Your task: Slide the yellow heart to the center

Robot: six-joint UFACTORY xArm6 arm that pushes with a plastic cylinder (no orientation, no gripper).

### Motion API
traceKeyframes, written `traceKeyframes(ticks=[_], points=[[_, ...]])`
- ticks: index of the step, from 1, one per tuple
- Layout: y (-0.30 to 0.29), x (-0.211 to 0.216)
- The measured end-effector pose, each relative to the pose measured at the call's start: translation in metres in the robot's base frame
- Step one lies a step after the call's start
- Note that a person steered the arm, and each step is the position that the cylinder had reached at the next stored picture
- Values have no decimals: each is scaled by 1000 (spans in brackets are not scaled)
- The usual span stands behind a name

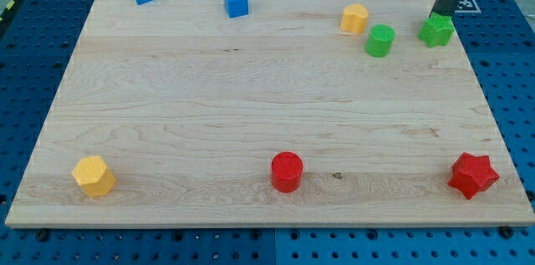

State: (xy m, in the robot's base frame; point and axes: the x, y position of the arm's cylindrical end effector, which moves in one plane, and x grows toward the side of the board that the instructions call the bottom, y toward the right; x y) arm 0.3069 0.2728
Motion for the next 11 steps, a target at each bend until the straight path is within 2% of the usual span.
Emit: traceKeyframes(ticks=[2, 3, 4, 5, 6, 11], points=[[-14, 48], [-19, 57], [-19, 6], [-39, -13], [-64, -12], [-64, -12]])
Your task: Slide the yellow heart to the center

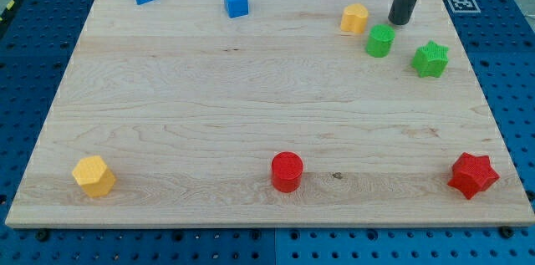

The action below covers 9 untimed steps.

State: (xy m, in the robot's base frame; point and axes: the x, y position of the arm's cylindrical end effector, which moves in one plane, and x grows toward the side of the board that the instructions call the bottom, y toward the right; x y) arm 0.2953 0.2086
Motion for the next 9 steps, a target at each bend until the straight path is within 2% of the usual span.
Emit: traceKeyframes(ticks=[1, 2, 5, 6, 9], points=[[-1, -8], [-26, -21], [-88, -12], [-99, 3], [-94, 9]])
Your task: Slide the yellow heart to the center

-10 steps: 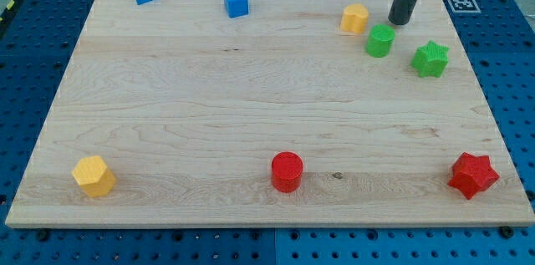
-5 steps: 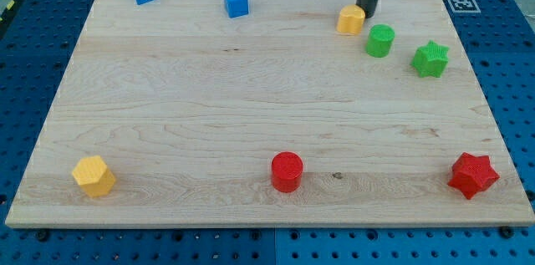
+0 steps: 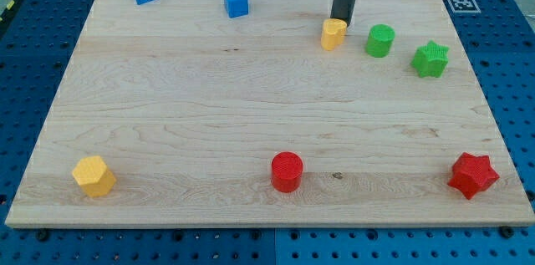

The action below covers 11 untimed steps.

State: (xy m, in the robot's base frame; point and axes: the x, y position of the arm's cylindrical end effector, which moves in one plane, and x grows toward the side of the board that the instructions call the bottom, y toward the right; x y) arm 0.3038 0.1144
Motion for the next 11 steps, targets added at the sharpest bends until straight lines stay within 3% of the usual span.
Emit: traceKeyframes(ticks=[3, 6, 8, 11], points=[[0, 38], [-55, 66], [-65, 110], [-72, 88]])
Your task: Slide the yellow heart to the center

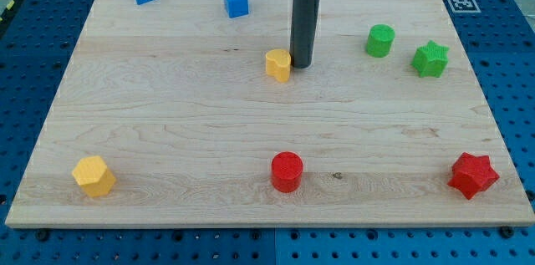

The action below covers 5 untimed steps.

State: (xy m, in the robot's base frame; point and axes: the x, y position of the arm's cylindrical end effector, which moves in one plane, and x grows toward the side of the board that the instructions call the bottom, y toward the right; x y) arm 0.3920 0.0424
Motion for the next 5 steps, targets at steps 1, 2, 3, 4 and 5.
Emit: traceKeyframes(ticks=[1, 2, 3, 4, 5], points=[[-9, 1], [-20, 2], [-33, 5], [-40, 11], [-40, 35]])
